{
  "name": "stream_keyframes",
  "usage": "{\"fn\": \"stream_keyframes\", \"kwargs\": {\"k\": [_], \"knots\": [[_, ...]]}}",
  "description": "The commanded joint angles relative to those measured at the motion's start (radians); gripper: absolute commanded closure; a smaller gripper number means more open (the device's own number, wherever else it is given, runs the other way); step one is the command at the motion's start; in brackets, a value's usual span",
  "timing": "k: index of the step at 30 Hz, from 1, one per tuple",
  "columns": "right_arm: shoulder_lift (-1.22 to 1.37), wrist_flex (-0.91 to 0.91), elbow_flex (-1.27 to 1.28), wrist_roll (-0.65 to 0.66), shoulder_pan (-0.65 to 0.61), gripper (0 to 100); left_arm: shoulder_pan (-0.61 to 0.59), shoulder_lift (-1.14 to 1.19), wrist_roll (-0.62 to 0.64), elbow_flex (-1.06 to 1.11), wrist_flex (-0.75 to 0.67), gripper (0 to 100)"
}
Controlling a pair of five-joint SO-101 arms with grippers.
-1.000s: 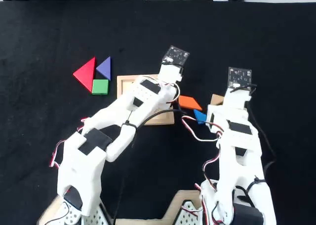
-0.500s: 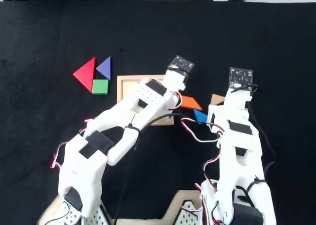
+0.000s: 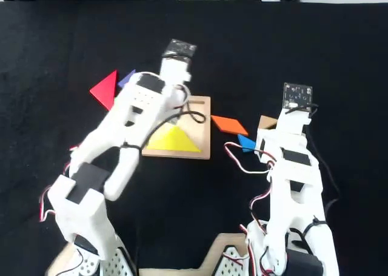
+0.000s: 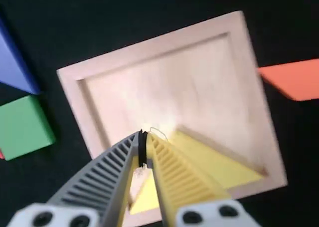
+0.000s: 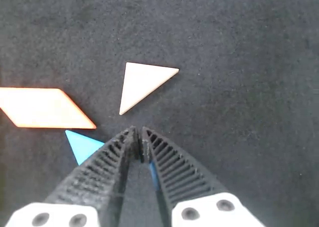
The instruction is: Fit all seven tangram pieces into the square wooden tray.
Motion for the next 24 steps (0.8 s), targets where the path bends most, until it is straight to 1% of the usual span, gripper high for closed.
{"fn": "stream_keyframes", "kwargs": {"k": [1, 3, 14, 19, 24], "knots": [[-0.027, -0.017, -0.031, -0.006, 0.006, 98.7, -0.047, -0.02, -0.035, 0.042, -0.107, 96], [-0.027, -0.017, -0.03, -0.006, 0.006, 98.7, -0.042, -0.006, -0.035, 0.051, -0.133, 96], [-0.027, -0.017, -0.031, -0.006, 0.005, 98.7, -0.024, 0.077, -0.018, 0.025, -0.141, 96], [-0.027, -0.017, -0.031, -0.006, 0.005, 98.7, -0.016, 0.112, 0.133, -0.021, -0.14, 96], [-0.027, -0.017, -0.031, -0.006, 0.005, 98.7, 0.05, 0.129, 0.287, -0.028, -0.143, 96]]}}
